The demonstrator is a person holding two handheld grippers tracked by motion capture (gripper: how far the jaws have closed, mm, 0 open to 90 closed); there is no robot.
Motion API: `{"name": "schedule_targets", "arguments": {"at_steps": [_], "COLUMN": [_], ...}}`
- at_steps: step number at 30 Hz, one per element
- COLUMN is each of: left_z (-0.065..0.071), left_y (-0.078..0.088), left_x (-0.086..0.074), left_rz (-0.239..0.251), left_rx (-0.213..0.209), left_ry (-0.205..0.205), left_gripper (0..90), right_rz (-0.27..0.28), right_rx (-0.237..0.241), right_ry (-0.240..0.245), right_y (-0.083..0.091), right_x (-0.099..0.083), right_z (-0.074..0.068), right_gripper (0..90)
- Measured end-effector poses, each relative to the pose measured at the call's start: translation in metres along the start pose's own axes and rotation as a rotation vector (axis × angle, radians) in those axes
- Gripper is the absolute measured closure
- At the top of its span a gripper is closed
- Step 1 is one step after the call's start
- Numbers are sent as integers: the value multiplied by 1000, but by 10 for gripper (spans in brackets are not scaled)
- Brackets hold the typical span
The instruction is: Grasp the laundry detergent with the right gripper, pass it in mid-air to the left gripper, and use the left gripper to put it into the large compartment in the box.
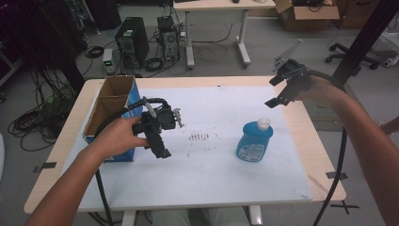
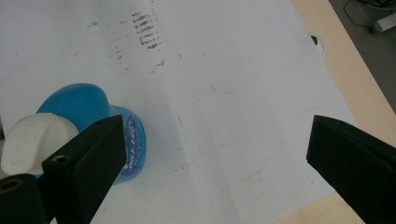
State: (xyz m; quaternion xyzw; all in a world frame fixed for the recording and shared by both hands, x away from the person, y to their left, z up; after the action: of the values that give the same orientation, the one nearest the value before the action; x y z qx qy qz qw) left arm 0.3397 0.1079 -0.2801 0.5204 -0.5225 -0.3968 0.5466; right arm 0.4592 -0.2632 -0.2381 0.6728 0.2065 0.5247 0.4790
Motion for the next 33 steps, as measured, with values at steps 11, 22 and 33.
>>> {"name": "schedule_targets", "arguments": {"at_steps": [11, 22, 33], "left_z": [2, 1, 1], "left_y": [5, 7, 8], "left_x": [2, 6, 10], "left_rz": [14, 23, 26], "left_rx": [6, 13, 15], "left_ry": [-3, -10, -10], "left_gripper": [56, 55, 55], "right_rz": [0, 14, 17], "right_rx": [12, 2, 0], "right_ry": [-2, 0, 7], "right_y": [7, 23, 35], "right_x": [-3, -9, -18], "right_z": [-8, -16, -31], "right_gripper": [43, 41, 38]}}
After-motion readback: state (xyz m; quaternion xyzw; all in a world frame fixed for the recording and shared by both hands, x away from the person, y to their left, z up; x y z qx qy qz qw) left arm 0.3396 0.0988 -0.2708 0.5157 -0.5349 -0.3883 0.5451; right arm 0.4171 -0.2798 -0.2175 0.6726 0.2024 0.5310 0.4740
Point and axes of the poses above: each handheld gripper's, and its own axes: y roughly backward along the jaws, x roughly out of its top, z roughly to its right, the point moved 1 cm from there along -y, roughly forward along the jaws, and after that the axes turned 7 degrees about -y, right-handed, at the moved point
